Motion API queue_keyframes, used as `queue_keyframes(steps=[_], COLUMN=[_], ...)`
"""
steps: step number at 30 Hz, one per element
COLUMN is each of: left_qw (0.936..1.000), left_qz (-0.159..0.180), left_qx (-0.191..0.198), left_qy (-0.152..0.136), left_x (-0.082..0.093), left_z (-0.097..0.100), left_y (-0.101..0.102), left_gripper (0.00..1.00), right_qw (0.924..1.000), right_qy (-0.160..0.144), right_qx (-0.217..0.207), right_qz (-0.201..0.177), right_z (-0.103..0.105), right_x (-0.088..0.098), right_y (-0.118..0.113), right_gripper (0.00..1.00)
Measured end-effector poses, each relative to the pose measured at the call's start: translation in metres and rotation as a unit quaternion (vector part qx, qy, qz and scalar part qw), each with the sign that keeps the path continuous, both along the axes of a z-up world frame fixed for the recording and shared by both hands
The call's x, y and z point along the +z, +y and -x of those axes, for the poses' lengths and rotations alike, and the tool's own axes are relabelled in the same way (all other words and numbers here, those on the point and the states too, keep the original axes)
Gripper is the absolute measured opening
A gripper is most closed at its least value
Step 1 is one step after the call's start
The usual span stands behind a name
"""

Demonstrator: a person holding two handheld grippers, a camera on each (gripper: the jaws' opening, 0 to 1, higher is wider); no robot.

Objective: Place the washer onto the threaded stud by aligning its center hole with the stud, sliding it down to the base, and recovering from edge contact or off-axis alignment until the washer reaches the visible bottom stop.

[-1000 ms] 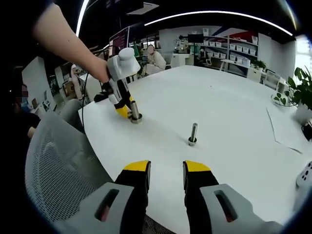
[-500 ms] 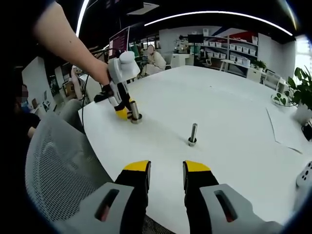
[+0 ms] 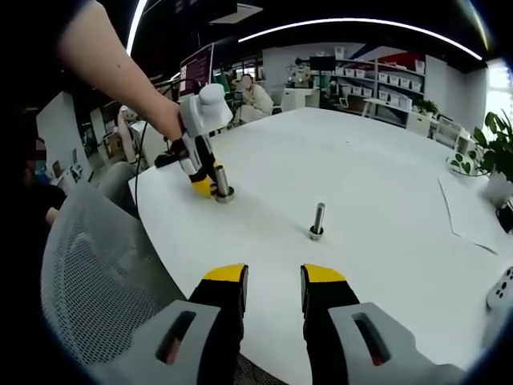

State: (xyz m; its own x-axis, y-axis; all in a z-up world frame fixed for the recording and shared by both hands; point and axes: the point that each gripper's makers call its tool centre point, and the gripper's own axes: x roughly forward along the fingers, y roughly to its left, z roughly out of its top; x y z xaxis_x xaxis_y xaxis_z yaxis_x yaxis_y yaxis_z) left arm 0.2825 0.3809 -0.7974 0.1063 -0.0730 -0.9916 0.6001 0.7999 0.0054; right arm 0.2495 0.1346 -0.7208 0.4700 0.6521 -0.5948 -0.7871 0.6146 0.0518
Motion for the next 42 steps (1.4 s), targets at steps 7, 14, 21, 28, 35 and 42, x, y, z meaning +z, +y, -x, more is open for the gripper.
queue_keyframes(steps=[7,14,21,28,35,42], left_qw=[1.0,0.9999,0.9999,0.9999,1.0,0.9998], left_qz=[-0.001,0.006,0.002,-0.007,0.001,0.009], left_qx=[0.001,0.005,0.009,0.008,0.006,0.002], left_qy=[0.003,-0.011,-0.006,0.005,-0.007,-0.018], left_x=[-0.0007,0.001,-0.0006,-0.0008,-0.0003,-0.0002], left_z=[-0.0003,-0.0002,-0.0018,-0.0011,0.0001,0.0002], left_y=[0.0004,0.0023,0.0027,0.0029,0.0031,0.0022], left_gripper=[0.3,0.21,0.21,0.21,0.2,0.19], right_qw=[1.0,1.0,0.9999,0.9998,0.9998,0.9999], right_qy=[-0.002,-0.002,-0.001,-0.001,0.0,0.001], right_qx=[0.004,0.006,0.01,0.012,0.012,0.011], right_qz=[0.003,0.007,0.008,0.014,0.014,0.012], right_z=[0.0008,0.0013,0.0022,0.0024,0.0021,0.0021], right_x=[-0.0003,-0.0011,-0.0019,-0.0036,-0.0035,-0.0037], right_y=[0.0008,0.001,0.0021,0.0019,0.0017,0.0019], right_gripper=[0.29,0.29,0.29,0.29,0.29,0.29])
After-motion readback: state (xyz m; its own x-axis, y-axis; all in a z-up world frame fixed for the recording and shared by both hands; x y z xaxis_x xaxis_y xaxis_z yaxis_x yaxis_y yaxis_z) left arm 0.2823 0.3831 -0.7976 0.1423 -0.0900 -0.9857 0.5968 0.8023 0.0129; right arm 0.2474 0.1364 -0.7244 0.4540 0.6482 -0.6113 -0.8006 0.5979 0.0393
